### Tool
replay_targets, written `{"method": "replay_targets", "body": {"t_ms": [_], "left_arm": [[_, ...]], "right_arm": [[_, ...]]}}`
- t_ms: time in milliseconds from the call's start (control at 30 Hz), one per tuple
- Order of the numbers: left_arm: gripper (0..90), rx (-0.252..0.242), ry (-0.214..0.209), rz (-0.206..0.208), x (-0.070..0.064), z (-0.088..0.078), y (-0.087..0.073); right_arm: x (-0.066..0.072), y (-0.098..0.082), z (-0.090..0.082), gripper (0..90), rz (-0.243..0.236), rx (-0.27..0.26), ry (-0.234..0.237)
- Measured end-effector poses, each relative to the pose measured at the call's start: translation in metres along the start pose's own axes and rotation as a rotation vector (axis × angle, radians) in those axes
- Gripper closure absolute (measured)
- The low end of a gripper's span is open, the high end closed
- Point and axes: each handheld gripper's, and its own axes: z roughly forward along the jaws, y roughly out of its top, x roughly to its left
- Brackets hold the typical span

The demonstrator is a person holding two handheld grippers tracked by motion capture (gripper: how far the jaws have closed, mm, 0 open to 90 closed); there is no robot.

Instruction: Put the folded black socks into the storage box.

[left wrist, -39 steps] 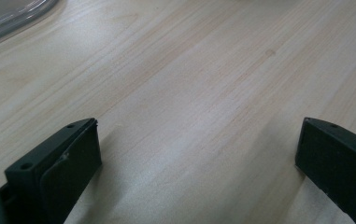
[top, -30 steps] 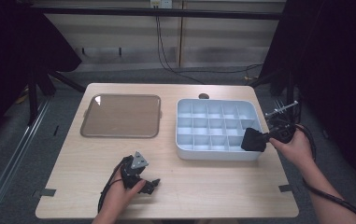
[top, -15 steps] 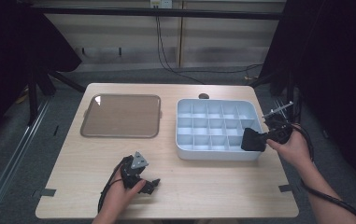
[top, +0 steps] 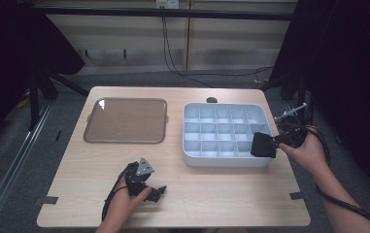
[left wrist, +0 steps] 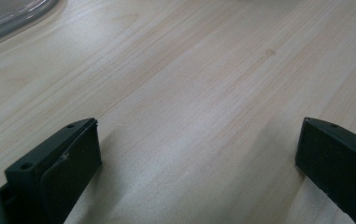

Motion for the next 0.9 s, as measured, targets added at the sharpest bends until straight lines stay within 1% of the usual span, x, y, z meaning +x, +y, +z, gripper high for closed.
{"method": "replay_targets", "body": {"t_ms": [167, 267, 333, 433, 467, 500, 533, 667, 800, 900], "left_arm": [[0.0, 0.0, 0.0, 0.0, 0.0, 0.0, 0.0], [0.0, 0.0, 0.003, 0.005, 0.0, 0.0, 0.0], [0.0, 0.0, 0.0, 0.0, 0.0, 0.0, 0.0], [0.0, -0.001, 0.0, -0.001, 0.0, 0.0, 0.0], [0.0, -0.007, 0.001, -0.01, -0.001, 0.0, 0.0], [0.0, -0.007, 0.001, -0.01, -0.001, 0.0, 0.0], [0.0, -0.008, 0.002, -0.008, -0.001, 0.0, 0.0], [0.0, -0.009, 0.001, -0.008, -0.001, 0.001, 0.0], [0.0, -0.009, 0.002, -0.008, 0.0, 0.001, 0.0], [0.0, -0.009, 0.005, -0.002, 0.0, 0.0, 0.0]], "right_arm": [[0.001, 0.004, -0.006, 51.6, 0.005, -0.005, 0.01], [0.001, 0.007, -0.01, 51.6, 0.001, -0.006, 0.016], [0.002, 0.009, -0.013, 51.7, -0.005, 0.001, 0.018], [0.004, 0.013, -0.016, 54.1, -0.011, 0.008, 0.021], [0.006, 0.015, -0.019, 56.8, -0.017, 0.01, 0.028], [0.006, 0.015, -0.019, 56.8, -0.017, 0.01, 0.028], [0.008, 0.018, -0.022, 60.9, -0.023, 0.015, 0.045], [0.012, 0.023, -0.025, 64.0, -0.035, 0.026, 0.051], [0.017, 0.028, -0.025, 67.8, -0.038, 0.043, 0.069], [0.019, 0.03, -0.023, 69.2, -0.052, 0.044, 0.08]]}}
